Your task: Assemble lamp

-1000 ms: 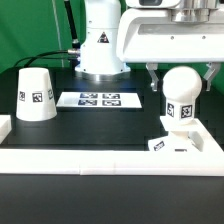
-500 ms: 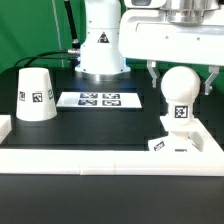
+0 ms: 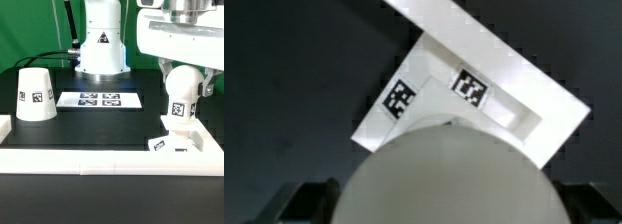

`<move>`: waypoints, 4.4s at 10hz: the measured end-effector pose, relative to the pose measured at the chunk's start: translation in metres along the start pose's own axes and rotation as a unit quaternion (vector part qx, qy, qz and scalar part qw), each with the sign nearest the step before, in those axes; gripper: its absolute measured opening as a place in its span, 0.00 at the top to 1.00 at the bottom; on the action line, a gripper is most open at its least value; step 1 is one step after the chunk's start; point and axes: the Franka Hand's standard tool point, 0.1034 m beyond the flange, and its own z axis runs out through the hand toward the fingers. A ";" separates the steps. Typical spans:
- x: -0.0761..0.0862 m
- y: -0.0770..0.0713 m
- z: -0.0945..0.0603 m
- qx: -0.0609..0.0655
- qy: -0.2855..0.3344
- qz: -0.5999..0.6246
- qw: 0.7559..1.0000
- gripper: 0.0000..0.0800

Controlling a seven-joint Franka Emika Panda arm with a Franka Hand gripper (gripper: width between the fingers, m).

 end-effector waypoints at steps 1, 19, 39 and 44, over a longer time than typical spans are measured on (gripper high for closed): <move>0.000 0.000 0.000 0.002 -0.004 0.022 1.000 0.28; 0.005 -0.002 -0.002 0.010 0.000 -0.572 0.820 0.13; 0.019 -0.002 -0.003 -0.032 0.023 -0.878 0.477 0.28; 0.017 -0.002 -0.003 -0.028 0.027 -0.789 0.613 0.28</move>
Offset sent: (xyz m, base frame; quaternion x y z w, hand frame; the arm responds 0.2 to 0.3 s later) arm 0.0000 0.0000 0.0000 0.0000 0.0000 0.0650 0.9979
